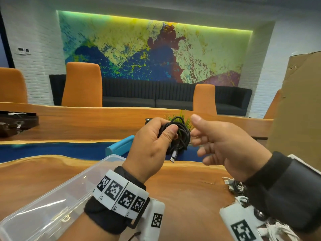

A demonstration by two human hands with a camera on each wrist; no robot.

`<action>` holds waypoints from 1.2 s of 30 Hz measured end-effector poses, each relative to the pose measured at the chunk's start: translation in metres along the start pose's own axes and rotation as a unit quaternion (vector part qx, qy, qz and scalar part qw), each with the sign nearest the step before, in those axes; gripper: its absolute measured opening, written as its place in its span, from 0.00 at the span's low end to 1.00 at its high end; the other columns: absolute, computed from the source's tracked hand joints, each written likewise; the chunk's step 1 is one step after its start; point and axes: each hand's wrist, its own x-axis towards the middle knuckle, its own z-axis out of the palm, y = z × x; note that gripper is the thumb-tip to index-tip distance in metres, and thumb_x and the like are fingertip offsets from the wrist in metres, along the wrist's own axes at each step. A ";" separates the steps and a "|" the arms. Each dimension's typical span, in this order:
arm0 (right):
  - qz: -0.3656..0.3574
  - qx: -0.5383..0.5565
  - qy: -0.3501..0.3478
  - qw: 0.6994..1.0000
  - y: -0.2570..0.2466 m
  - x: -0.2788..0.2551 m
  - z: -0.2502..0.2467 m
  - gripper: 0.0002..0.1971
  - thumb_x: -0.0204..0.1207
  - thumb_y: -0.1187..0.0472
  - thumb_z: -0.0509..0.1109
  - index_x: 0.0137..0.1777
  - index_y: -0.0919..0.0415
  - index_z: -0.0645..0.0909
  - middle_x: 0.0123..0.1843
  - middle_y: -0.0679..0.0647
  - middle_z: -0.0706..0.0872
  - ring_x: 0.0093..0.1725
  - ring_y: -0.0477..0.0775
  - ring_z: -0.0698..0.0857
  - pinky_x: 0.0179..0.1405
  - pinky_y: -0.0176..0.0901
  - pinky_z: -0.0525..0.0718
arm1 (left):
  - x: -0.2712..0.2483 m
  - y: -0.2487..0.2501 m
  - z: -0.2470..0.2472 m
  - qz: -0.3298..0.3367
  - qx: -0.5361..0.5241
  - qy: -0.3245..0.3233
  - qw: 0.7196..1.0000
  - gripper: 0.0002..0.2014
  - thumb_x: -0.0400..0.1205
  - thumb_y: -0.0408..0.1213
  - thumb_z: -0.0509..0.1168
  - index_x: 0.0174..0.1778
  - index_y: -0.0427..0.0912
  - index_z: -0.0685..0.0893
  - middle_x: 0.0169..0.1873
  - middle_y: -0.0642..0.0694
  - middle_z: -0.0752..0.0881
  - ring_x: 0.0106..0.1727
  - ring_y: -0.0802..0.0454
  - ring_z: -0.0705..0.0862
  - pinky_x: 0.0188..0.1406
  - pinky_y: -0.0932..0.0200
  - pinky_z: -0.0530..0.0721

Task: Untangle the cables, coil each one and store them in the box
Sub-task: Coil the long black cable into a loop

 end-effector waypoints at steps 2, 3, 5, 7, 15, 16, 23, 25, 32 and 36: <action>-0.001 -0.060 -0.009 0.998 -0.003 -0.009 0.010 0.28 0.65 0.37 0.77 0.54 0.59 0.82 0.41 0.59 0.87 0.32 0.52 0.83 0.29 0.44 0.83 | -0.001 0.000 0.003 0.001 0.007 0.022 1.000 0.13 0.83 0.49 0.62 0.50 0.45 0.84 0.39 0.49 0.89 0.42 0.52 0.88 0.40 0.44 0.88; 0.005 -0.062 -0.018 0.998 -0.003 -0.012 0.017 0.25 0.66 0.42 0.79 0.55 0.60 0.81 0.42 0.61 0.88 0.31 0.53 0.85 0.29 0.44 0.85 | -0.002 0.001 0.005 0.000 0.008 0.032 0.999 0.13 0.83 0.50 0.62 0.50 0.45 0.84 0.39 0.49 0.89 0.41 0.54 0.87 0.39 0.46 0.88; 0.029 -0.027 -0.030 0.999 0.000 -0.013 0.025 0.20 0.69 0.52 0.80 0.55 0.62 0.80 0.42 0.63 0.89 0.31 0.52 0.87 0.28 0.43 0.86 | -0.003 0.002 0.008 -0.006 0.010 0.051 0.999 0.13 0.83 0.51 0.62 0.50 0.45 0.84 0.39 0.49 0.89 0.41 0.56 0.87 0.40 0.48 0.88; 0.051 0.035 -0.039 0.997 0.001 -0.011 0.028 0.17 0.72 0.59 0.79 0.56 0.64 0.80 0.39 0.61 0.89 0.31 0.52 0.87 0.27 0.42 0.86 | -0.004 0.001 0.010 -0.012 0.009 0.056 0.998 0.13 0.83 0.51 0.62 0.51 0.46 0.83 0.41 0.50 0.89 0.43 0.57 0.88 0.42 0.47 0.89; -0.150 -0.524 0.099 0.833 -0.009 0.014 -0.023 0.06 0.81 0.57 0.69 0.52 0.47 0.86 0.45 0.46 0.87 0.46 0.48 0.84 0.48 0.44 0.85 | 0.013 -0.018 -0.020 -0.130 -0.072 0.126 0.981 0.06 0.86 0.33 0.65 0.55 0.48 0.81 0.48 0.44 0.89 0.47 0.51 0.90 0.46 0.54 0.90; -0.146 -0.554 0.122 0.811 -0.011 0.016 -0.036 0.07 0.82 0.57 0.68 0.49 0.46 0.88 0.46 0.45 0.88 0.46 0.46 0.83 0.47 0.39 0.81 | 0.016 -0.022 -0.032 -0.148 -0.079 0.142 0.976 0.07 0.86 0.32 0.64 0.55 0.48 0.82 0.49 0.44 0.89 0.47 0.51 0.89 0.48 0.53 0.89; -0.120 -0.233 0.009 0.965 -0.019 -0.007 -0.018 0.13 0.77 0.44 0.70 0.47 0.53 0.88 0.40 0.52 0.90 0.39 0.48 0.90 0.35 0.44 0.91 | 0.013 -0.008 -0.024 -0.150 -0.147 0.129 0.969 0.06 0.86 0.30 0.63 0.57 0.40 0.82 0.42 0.43 0.88 0.43 0.51 0.86 0.46 0.56 0.87; -0.062 -0.178 -0.036 0.981 -0.017 -0.006 0.008 0.22 0.74 0.38 0.69 0.48 0.58 0.87 0.43 0.57 0.91 0.41 0.54 0.91 0.36 0.46 0.90 | 0.009 -0.002 -0.009 -0.141 -0.165 0.106 0.970 0.06 0.86 0.31 0.64 0.57 0.41 0.83 0.45 0.41 0.89 0.46 0.49 0.88 0.47 0.55 0.88; -0.039 -0.130 -0.070 0.988 -0.008 0.008 0.023 0.17 0.83 0.52 0.67 0.45 0.67 0.85 0.28 0.54 0.81 0.24 0.47 0.77 0.23 0.37 0.74 | 0.009 0.013 -0.014 -0.121 -0.198 0.054 0.971 0.04 0.85 0.28 0.64 0.54 0.38 0.80 0.35 0.45 0.89 0.39 0.52 0.88 0.43 0.58 0.89; -0.148 -0.365 -0.017 0.919 -0.010 0.009 0.009 0.15 0.81 0.49 0.69 0.39 0.58 0.89 0.29 0.50 0.84 0.29 0.46 0.79 0.29 0.43 0.80 | 0.010 0.014 -0.021 -0.175 -0.168 -0.070 0.967 0.17 0.79 0.42 0.71 0.59 0.40 0.77 0.37 0.40 0.89 0.40 0.47 0.87 0.51 0.47 0.86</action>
